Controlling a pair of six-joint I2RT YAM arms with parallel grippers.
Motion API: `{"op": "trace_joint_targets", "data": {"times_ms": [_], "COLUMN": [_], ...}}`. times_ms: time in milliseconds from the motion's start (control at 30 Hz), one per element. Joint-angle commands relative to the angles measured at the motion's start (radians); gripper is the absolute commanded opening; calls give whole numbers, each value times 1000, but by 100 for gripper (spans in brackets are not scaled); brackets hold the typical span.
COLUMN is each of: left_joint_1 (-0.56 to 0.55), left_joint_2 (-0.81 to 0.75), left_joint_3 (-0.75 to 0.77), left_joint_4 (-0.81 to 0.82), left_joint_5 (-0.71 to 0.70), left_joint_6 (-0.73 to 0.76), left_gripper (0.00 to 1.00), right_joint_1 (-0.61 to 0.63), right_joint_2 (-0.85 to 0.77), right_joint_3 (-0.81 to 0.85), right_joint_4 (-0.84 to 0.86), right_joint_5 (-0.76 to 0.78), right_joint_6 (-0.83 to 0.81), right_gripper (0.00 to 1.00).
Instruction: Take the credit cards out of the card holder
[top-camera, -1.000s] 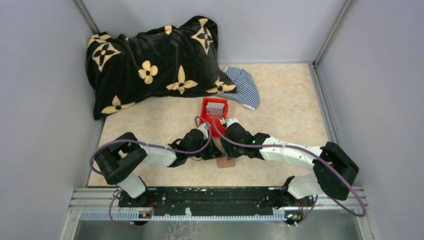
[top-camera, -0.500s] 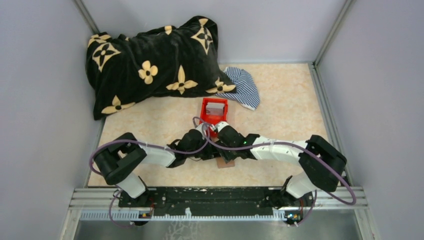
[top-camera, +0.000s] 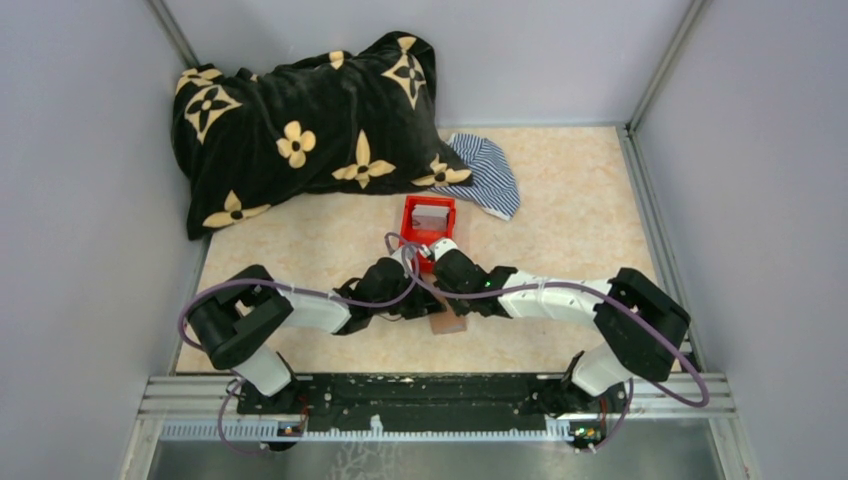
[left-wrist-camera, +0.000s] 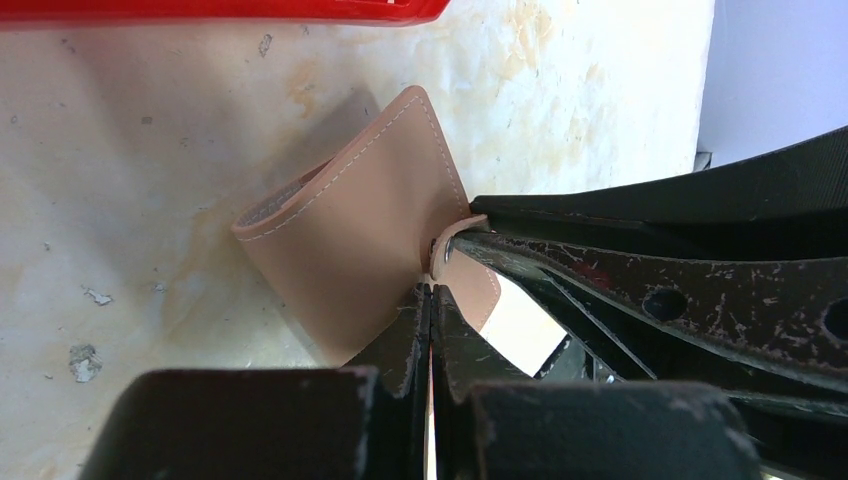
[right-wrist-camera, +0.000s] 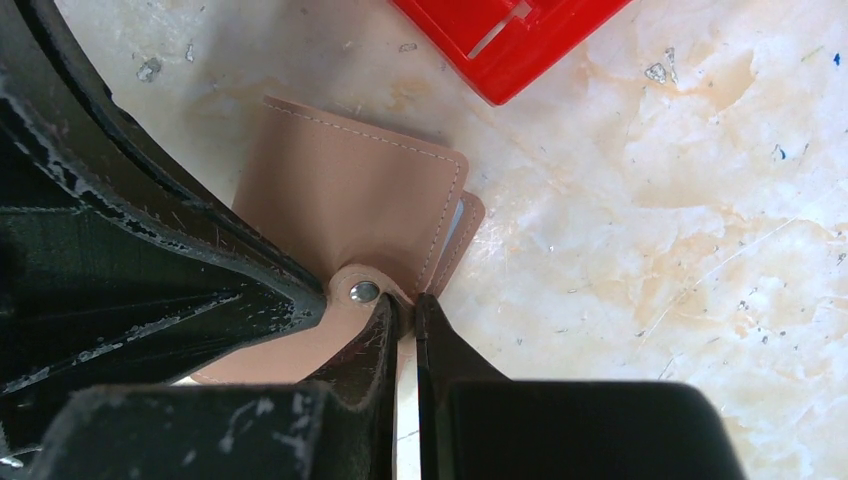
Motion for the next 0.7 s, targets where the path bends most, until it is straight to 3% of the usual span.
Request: {"op": "trace_joint_targets", "data": {"times_ms": [0,100,267,667], "left_joint_1": [-2,2,16,25], "left_joint_2": [11,-2,-9,8], "left_joint_3": [-22,-30,-47,-47], "left_joint_4": [-62,-71,-69,-62], "left_joint_5": [8,-2,-7,2], "left_joint_6": [17,15,10,6], "left_gripper": [0,0,0,0], "right_joint_1": [5,-14,-105,-184], "right_joint_2": [70,40,-49,-102], "right_joint_3": [-11,-31,-132,-204], "right_joint_4": [41,76,230,308], "right_joint_5": [-3,-78,-340,-493], "right_joint_6": [41,63,134,194], "right_gripper": [0,0,0,0]}}
